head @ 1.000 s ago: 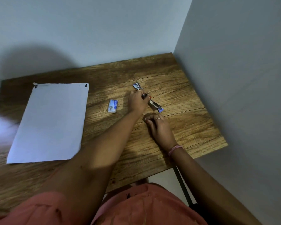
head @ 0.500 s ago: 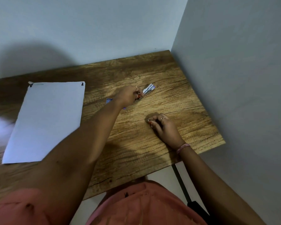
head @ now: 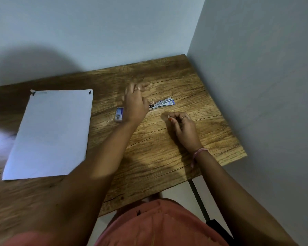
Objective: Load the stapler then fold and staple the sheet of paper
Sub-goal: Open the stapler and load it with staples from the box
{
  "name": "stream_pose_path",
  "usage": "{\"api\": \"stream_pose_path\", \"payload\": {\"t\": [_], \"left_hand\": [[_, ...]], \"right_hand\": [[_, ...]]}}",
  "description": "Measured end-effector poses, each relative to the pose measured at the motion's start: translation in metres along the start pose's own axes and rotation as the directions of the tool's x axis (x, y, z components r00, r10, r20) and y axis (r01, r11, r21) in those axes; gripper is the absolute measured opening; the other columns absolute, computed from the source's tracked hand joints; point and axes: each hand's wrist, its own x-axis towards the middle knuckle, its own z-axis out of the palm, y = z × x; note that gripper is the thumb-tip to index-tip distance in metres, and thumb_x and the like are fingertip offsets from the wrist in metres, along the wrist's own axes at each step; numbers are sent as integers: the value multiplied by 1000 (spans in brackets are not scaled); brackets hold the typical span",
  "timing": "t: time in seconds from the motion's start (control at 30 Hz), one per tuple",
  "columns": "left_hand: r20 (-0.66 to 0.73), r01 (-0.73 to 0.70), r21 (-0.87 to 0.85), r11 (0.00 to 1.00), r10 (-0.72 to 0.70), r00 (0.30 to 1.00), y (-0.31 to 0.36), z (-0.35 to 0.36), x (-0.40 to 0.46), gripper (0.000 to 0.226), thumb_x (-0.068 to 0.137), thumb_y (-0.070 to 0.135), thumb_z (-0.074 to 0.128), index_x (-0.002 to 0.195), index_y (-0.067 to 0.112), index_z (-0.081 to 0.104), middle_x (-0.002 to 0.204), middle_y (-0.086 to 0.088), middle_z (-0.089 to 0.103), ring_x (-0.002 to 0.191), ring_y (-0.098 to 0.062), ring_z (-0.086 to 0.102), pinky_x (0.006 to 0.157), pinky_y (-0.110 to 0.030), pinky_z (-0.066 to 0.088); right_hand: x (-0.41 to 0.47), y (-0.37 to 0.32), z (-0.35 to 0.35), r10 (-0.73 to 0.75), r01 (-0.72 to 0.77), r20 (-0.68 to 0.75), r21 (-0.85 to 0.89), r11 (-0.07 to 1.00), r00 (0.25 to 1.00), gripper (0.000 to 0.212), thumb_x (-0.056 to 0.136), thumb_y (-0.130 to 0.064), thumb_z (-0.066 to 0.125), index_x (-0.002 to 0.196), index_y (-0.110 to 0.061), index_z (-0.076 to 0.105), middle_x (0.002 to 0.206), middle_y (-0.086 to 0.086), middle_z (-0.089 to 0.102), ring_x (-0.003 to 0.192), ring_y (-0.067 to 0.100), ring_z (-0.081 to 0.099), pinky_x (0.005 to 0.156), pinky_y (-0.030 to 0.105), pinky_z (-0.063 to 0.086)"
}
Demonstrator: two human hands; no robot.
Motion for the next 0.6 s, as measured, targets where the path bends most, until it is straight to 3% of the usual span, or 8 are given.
{"api": "stream_pose_path", "payload": {"t": [0.1,0.2,0.27,0.33,0.4,0.47,0.6], "left_hand": [[-97,0,-201,980,-20,995,2,3,-26,30,78,-3,54,106,1,60,104,-13,54,86,-25,55,79,-35,47],[-49,160,-320,934,-185,982,5,14,-51,22,80,-1,60,102,1,59,86,-9,56,76,-25,55,69,-30,45],[6,276,-339,899,-291,957,3,21,-59,22,82,1,61,104,0,59,73,-2,53,71,-19,53,64,-24,40],[53,335,-332,882,-338,940,2,26,-60,29,84,2,62,113,-1,57,69,4,49,73,-18,52,70,-29,45],[83,343,-301,890,-334,939,1,28,-57,41,86,4,62,126,1,53,78,0,53,83,-17,51,78,-25,43],[119,365,-238,900,-346,931,0,30,-52,50,88,11,62,136,8,47,102,-8,58,94,-18,50,79,-19,35],[153,461,-183,868,-438,886,2,37,-41,56,88,21,64,140,20,43,125,-12,57,112,-21,51,82,-23,32]], "right_hand": [[7,2,-1,1,-1,-15,-10,1000,1000,14,93,-10,56,103,-5,65,103,10,63,94,14,58,87,16,41],[13,3,-3,-39,38,-5,-41,998,999,13,94,-9,55,103,-6,64,102,9,62,93,11,55,85,14,40],[18,3,-4,-56,57,22,-79,995,998,12,94,-12,54,101,-7,63,101,9,61,94,13,55,87,21,43],[22,3,-5,-85,91,41,-157,983,996,14,95,-16,54,100,-7,63,102,10,60,96,21,56,87,32,45],[28,1,-7,-127,133,38,-248,959,991,18,95,-21,54,102,-7,64,104,12,59,98,26,54,86,38,46],[37,-4,-7,-138,146,46,-319,936,989,23,95,-25,52,106,-8,63,107,12,57,100,27,53,87,40,46],[62,-13,-4,-147,186,126,-397,899,981,26,95,-26,53,109,-7,64,113,11,57,105,27,51,90,39,43]]}}
